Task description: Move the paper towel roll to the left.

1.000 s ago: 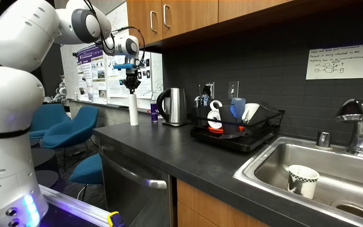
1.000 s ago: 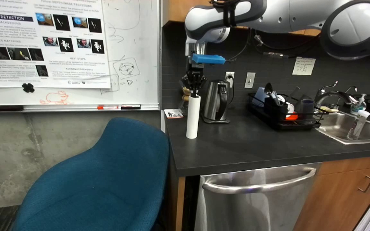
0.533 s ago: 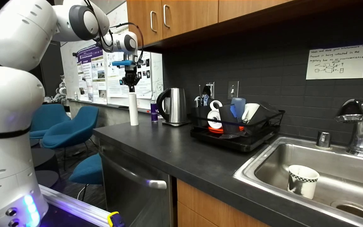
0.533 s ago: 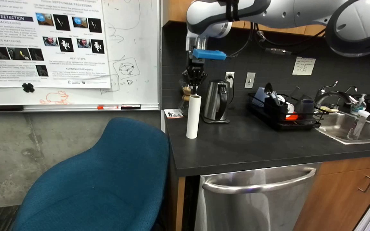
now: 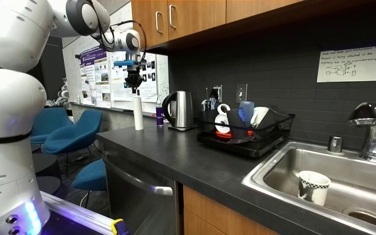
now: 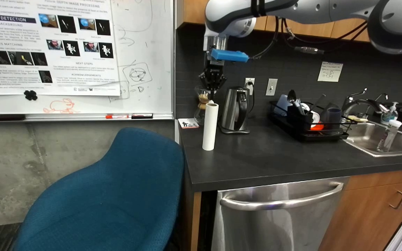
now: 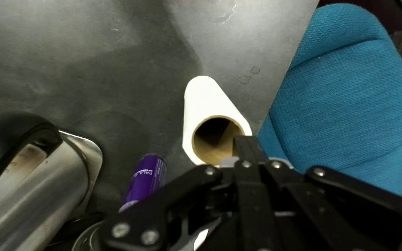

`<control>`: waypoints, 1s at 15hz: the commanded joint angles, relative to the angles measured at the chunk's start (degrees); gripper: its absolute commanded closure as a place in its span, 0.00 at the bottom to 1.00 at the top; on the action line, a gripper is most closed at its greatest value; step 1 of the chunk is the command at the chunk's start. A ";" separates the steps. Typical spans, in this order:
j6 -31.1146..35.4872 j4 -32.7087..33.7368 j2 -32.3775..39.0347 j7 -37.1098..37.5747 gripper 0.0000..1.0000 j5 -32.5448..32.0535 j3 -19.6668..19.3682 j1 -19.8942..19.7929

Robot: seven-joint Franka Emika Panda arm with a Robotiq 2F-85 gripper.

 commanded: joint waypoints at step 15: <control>9.84 -39.31 -31.25 -6.57 1.00 3.06 1.00 -1.36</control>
